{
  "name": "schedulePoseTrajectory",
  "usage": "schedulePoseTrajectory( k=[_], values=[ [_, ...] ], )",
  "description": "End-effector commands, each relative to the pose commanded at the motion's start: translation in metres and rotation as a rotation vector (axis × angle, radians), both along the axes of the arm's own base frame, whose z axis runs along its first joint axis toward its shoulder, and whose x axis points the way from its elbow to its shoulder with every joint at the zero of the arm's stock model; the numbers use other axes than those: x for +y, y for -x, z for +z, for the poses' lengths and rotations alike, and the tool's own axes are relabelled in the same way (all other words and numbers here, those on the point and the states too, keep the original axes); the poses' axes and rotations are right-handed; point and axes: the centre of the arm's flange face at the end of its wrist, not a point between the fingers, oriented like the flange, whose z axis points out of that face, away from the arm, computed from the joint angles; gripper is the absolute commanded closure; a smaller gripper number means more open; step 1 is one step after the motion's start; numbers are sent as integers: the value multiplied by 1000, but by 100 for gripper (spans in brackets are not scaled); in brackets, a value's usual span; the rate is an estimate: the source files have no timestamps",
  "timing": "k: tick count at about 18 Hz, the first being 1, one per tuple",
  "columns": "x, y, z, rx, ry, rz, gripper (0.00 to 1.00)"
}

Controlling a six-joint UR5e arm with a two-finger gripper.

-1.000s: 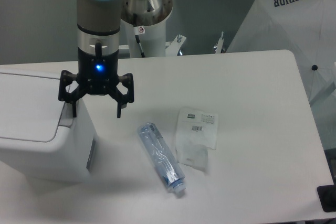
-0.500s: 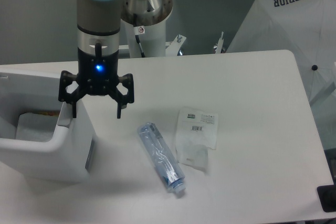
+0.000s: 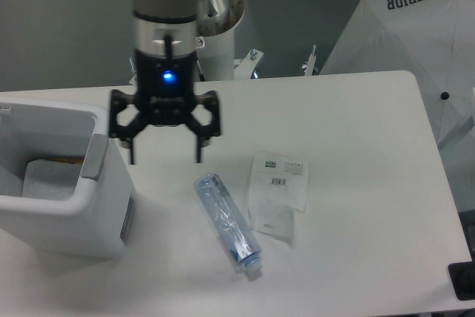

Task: Open the trash can
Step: 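Lift the gripper up and away from the opened trash can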

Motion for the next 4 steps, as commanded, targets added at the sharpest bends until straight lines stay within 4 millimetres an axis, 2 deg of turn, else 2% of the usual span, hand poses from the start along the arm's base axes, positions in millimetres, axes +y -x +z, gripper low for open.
schedulePoseTrajectory(
  k=[1, 4],
  values=[
    [2, 7, -8, 10, 21, -1, 0],
    [-3, 22, -8, 83, 83, 23, 0]
  ],
)
